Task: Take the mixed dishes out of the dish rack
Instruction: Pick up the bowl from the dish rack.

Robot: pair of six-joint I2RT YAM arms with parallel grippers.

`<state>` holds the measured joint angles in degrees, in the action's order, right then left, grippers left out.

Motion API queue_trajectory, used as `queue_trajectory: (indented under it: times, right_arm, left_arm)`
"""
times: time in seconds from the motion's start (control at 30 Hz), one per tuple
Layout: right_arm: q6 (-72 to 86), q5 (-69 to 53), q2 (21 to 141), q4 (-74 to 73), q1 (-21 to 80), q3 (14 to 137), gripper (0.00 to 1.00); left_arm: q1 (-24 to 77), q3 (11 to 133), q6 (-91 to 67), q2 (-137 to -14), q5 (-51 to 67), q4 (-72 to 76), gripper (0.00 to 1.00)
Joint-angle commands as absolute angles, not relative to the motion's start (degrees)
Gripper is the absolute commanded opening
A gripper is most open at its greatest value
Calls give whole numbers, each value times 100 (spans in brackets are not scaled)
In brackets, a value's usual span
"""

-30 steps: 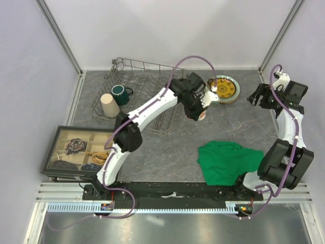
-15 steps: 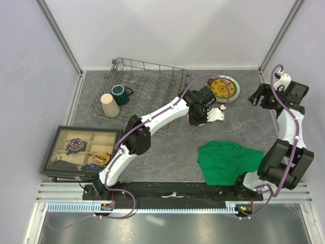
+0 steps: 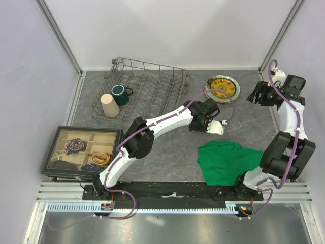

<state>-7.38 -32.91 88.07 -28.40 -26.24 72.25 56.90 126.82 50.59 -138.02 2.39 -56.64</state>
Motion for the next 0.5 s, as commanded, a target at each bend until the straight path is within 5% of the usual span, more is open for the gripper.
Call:
queue_trajectory:
  times: [0.0,0.47]
  right_arm:
    - [-1317,-3349,9025,-3558,-2181,7918,66]
    - [-2425,-2979,9975,-5184,-836,9122,58]
  left_arm:
    - [5888,12200,5721,-13061,-237,-5116,2]
    - [6117,11909,6143,-12858,-800,-4869,2]
